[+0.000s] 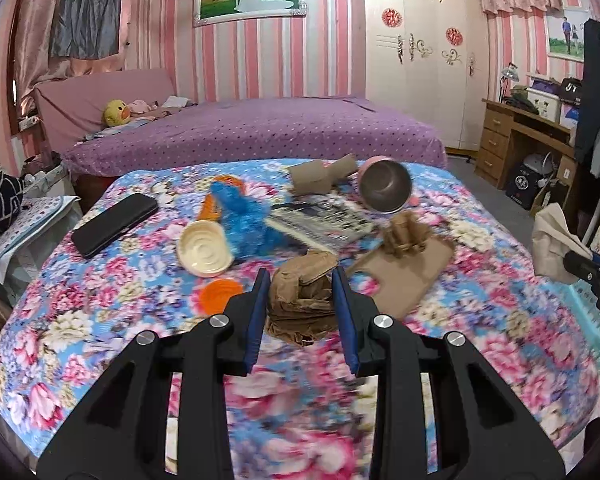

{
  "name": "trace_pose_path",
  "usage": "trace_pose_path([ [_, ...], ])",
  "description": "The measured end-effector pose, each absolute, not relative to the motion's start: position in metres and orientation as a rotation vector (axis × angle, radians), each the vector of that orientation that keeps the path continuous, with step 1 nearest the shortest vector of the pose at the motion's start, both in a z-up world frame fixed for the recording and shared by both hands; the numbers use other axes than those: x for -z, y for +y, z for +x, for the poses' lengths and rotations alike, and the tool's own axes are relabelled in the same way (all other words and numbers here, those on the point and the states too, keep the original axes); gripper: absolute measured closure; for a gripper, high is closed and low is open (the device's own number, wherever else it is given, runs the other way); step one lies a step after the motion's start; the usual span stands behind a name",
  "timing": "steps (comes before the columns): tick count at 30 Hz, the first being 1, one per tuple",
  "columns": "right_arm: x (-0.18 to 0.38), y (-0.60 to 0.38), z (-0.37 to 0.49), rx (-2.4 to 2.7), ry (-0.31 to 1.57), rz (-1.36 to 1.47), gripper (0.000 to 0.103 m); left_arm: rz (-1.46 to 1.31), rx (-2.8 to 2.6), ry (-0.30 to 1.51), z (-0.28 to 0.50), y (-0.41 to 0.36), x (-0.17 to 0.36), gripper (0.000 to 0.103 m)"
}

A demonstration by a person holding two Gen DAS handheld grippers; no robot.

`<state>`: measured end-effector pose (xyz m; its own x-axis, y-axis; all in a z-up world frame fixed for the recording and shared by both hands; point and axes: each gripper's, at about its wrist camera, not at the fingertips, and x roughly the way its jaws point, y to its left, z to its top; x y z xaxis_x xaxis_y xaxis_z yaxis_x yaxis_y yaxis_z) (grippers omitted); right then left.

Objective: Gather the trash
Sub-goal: 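Carry both cloths over the blue basket and open the right tool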

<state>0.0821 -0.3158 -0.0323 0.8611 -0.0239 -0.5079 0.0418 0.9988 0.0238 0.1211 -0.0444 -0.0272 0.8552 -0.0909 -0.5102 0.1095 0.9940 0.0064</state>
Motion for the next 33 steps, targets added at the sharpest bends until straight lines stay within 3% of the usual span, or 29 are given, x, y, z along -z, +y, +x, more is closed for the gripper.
trace_pose_path([
  [19, 0.032, -0.452, 0.051, 0.22, 0.535, 0.133, 0.077, 0.05, 0.216, 0.56, 0.107, -0.147, 0.024, 0.072],
  [33, 0.051, -0.532, 0.025, 0.294, 0.571, 0.146, 0.077, 0.117, 0.431, 0.553, 0.093, -0.302, 0.025, 0.072],
])
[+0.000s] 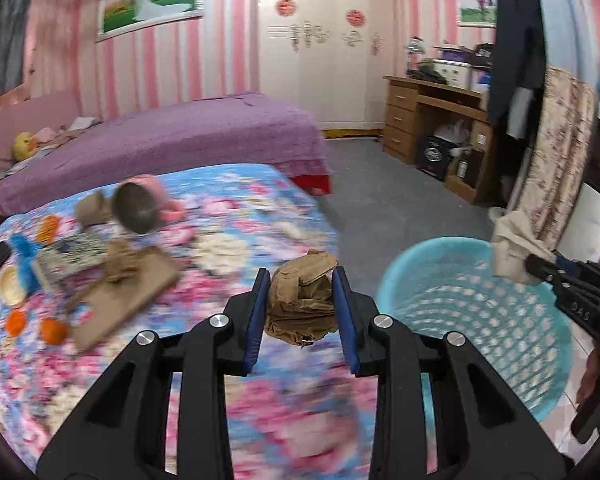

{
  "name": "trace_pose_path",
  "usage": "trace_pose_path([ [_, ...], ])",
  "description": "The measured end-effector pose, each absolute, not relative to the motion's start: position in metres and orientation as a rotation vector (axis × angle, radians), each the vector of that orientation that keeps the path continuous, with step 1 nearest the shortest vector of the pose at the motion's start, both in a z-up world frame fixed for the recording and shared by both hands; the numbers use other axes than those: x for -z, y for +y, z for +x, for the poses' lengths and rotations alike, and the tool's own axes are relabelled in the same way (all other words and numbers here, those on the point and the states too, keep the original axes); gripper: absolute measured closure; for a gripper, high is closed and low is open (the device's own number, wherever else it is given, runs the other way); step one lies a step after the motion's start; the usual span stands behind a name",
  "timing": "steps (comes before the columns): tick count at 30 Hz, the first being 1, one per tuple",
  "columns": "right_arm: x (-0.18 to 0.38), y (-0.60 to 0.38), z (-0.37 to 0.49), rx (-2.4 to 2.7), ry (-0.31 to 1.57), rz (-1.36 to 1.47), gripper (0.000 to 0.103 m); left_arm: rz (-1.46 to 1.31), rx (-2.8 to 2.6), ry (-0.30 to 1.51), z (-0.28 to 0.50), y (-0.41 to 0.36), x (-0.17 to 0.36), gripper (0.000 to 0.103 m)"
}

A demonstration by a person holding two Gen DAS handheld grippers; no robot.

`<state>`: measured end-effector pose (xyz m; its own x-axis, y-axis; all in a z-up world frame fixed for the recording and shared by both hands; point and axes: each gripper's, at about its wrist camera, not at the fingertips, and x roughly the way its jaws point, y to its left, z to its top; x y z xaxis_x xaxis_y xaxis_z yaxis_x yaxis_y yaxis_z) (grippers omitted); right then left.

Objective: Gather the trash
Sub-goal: 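Carry both cloths over the blue basket and open the right tool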

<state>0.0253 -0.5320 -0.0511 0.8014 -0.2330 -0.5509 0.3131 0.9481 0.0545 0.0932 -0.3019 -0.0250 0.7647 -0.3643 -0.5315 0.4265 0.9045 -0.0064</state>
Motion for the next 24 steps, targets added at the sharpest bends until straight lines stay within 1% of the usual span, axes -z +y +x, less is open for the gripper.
trace_pose_path([
  [6, 0.056, -0.552, 0.009, 0.336, 0.563, 0.18, 0.077, 0.112, 0.513, 0.597, 0.086, -0.354, 0.039, 0.072],
  [14, 0.056, -0.567, -0.004, 0.371, 0.521, 0.238, 0.077, 0.119, 0.565, 0.653, 0.09, -0.382, 0.053, 0.072],
  [15, 0.056, -0.567, -0.004, 0.372, 0.517, 0.244, 0.077, 0.122, 0.567, 0.656, 0.09, -0.382, 0.053, 0.069],
  [16, 0.056, -0.567, -0.004, 0.371, 0.516, 0.248, 0.077, 0.13, 0.564, 0.655, 0.09, -0.384, 0.053, 0.054],
  [17, 0.056, -0.566, -0.003, 0.37, 0.516, 0.249, 0.077, 0.143, 0.55, 0.648, 0.089, -0.384, 0.053, 0.045],
  [18, 0.057, -0.566, -0.002, 0.367, 0.518, 0.25, 0.077, 0.155, 0.532, 0.635, 0.089, -0.381, 0.051, 0.031],
  [19, 0.057, -0.565, -0.001, 0.363, 0.519, 0.251, 0.077, 0.164, 0.518, 0.62, 0.088, -0.379, 0.05, 0.024],
  [21, 0.059, -0.562, 0.001, 0.356, 0.523, 0.25, 0.077, 0.17, 0.5, 0.595, 0.086, -0.372, 0.047, 0.02],
  [24, 0.06, -0.56, 0.003, 0.348, 0.525, 0.249, 0.077, 0.15, 0.472, 0.598, 0.091, -0.357, 0.045, 0.011],
])
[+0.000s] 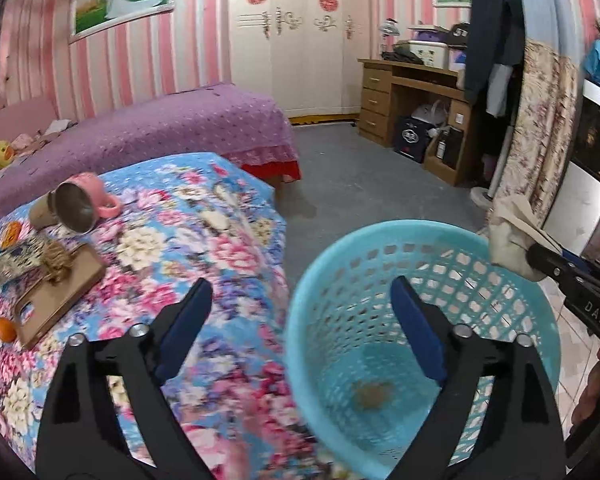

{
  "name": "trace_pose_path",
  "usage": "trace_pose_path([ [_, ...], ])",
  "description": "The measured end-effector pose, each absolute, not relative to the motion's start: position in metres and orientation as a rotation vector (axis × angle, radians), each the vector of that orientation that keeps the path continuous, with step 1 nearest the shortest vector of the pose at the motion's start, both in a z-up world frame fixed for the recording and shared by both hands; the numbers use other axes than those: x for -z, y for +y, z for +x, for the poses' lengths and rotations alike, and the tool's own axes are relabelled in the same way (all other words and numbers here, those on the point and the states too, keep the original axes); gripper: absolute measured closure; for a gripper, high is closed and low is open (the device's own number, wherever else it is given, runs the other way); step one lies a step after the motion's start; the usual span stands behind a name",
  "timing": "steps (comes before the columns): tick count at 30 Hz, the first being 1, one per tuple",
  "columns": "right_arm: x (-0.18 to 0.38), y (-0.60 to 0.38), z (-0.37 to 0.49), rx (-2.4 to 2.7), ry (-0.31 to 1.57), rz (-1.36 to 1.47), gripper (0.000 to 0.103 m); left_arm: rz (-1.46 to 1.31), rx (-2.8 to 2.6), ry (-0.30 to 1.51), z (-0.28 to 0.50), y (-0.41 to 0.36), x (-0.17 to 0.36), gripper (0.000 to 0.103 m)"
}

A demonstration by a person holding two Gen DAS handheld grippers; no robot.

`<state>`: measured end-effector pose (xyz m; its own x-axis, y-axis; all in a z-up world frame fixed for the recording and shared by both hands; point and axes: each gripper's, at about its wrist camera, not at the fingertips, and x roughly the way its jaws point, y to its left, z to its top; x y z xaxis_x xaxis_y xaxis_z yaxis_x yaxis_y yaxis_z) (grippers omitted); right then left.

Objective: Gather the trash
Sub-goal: 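Carry both cloths over the blue basket and open the right tool, then open the left tool to drop the brown cloth into the basket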

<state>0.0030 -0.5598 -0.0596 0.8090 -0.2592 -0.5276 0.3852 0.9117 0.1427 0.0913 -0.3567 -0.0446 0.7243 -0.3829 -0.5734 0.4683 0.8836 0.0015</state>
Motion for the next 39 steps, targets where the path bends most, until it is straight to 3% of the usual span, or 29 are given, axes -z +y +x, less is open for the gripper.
trace_pose_path([
  [13, 0.063, -0.537, 0.021, 0.339, 0.544, 0.217, 0.073, 0.126, 0.363, 0.568, 0.103, -0.306, 0.041, 0.007],
  [15, 0.061, -0.535, 0.019, 0.345, 0.533, 0.22, 0.06, 0.132, 0.354, 0.561, 0.102, -0.301, 0.039, 0.007],
  [17, 0.059, -0.534, 0.017, 0.357, 0.519, 0.225, 0.041, 0.136, 0.341, 0.552, 0.101, -0.298, 0.037, 0.007],
  [26, 0.052, -0.522, 0.022, 0.381, 0.5, 0.219, 0.011, 0.116, 0.319, 0.544, 0.097, -0.276, 0.03, 0.007],
  [32, 0.049, -0.513, 0.022, 0.399, 0.496, 0.203, 0.005, 0.117, 0.304, 0.527, 0.093, -0.263, 0.025, 0.006],
  [39, 0.043, -0.501, 0.026, 0.397, 0.484, 0.224, 0.004, 0.102, 0.29, 0.526, 0.092, -0.241, 0.022, 0.006],
])
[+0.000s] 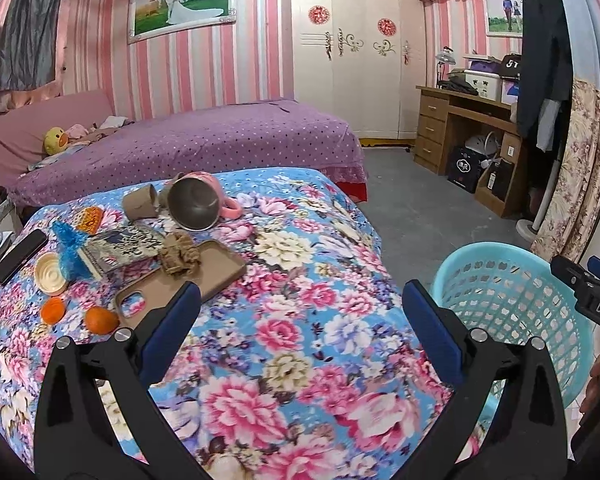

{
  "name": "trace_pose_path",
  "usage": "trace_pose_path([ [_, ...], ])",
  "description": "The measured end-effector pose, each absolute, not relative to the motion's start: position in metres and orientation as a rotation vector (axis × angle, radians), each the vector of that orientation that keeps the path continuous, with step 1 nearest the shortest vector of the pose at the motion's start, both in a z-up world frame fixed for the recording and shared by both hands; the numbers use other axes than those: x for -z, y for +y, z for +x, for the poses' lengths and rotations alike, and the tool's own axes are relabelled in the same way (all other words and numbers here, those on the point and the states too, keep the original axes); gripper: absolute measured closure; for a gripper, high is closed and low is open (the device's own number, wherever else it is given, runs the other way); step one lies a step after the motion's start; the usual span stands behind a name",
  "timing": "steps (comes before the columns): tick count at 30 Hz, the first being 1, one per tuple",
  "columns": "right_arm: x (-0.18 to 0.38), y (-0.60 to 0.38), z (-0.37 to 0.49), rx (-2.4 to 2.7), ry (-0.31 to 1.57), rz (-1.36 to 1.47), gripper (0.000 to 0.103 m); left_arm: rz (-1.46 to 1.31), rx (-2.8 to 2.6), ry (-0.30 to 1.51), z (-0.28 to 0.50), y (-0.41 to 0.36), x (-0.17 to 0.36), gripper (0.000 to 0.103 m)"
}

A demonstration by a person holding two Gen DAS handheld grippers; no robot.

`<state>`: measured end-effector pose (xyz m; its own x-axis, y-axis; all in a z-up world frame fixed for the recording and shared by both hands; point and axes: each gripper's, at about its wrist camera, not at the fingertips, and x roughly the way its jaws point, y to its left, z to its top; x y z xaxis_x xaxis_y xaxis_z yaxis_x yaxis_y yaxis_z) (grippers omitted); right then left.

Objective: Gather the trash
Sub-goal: 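Open the left tool to drop the brown cloth into the basket, then move both tools back over the bed and grasp the orange fruit with the left tool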

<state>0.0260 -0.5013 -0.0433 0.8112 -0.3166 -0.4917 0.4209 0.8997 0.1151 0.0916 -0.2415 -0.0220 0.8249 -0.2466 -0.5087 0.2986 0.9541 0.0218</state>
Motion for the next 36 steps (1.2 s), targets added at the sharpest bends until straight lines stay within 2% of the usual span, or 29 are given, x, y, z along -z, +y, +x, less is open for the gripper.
trace_pose_path([
  [20, 0.033, -0.438, 0.064, 0.367, 0.474, 0.229, 0.004, 0.104, 0.198, 0.505, 0.109, -0.152, 0.016, 0.006],
  [36, 0.038, -0.378, 0.101, 0.293, 0.511, 0.166, 0.004, 0.035, 0.111, 0.54, 0.135, -0.066, 0.033, 0.005],
])
